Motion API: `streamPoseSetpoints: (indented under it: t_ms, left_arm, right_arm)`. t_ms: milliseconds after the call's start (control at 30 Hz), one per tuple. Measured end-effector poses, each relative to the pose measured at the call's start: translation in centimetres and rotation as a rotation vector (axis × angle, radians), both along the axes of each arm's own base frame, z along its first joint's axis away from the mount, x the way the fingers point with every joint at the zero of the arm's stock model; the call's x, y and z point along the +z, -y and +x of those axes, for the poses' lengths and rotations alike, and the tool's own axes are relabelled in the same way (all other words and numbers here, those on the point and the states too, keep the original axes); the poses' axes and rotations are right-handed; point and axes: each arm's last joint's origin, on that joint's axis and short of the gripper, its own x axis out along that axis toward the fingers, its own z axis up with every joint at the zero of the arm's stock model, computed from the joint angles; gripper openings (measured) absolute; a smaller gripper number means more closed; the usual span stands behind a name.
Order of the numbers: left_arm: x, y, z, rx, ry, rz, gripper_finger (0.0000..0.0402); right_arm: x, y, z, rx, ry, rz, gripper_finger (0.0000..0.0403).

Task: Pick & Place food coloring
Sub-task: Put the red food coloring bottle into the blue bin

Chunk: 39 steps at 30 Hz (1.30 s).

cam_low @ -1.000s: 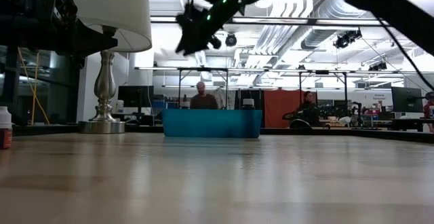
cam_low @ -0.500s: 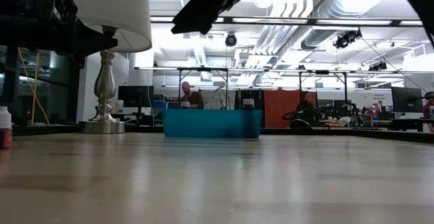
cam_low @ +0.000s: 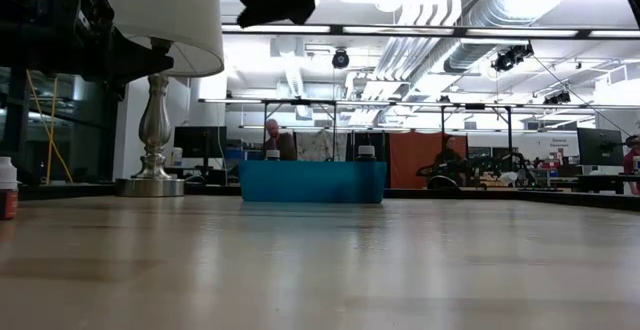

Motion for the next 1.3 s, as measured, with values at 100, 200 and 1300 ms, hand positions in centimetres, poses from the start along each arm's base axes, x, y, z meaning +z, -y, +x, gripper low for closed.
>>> streamPoseSetpoints:
  t_ms: [100,200,1300]
  left_arm:
    - [0.0,0.0,0.0,0.000,0.000,0.000,0.0000]
    - [0.0,0.0,0.0,-0.001,0.000,0.000,0.0000]
    - [0.0,0.0,0.0,0.000,-0.001,0.000,0.0000]
  right_arm:
    - [-0.6,-2.1,0.3,-0.020,-0.029,0.063,0.0214]
    - [-1.0,-3.7,1.3,-0.001,-0.053,0.116,0.0214]
    - [-9.5,-11.3,8.4,0.141,0.117,0.040,0.0213]
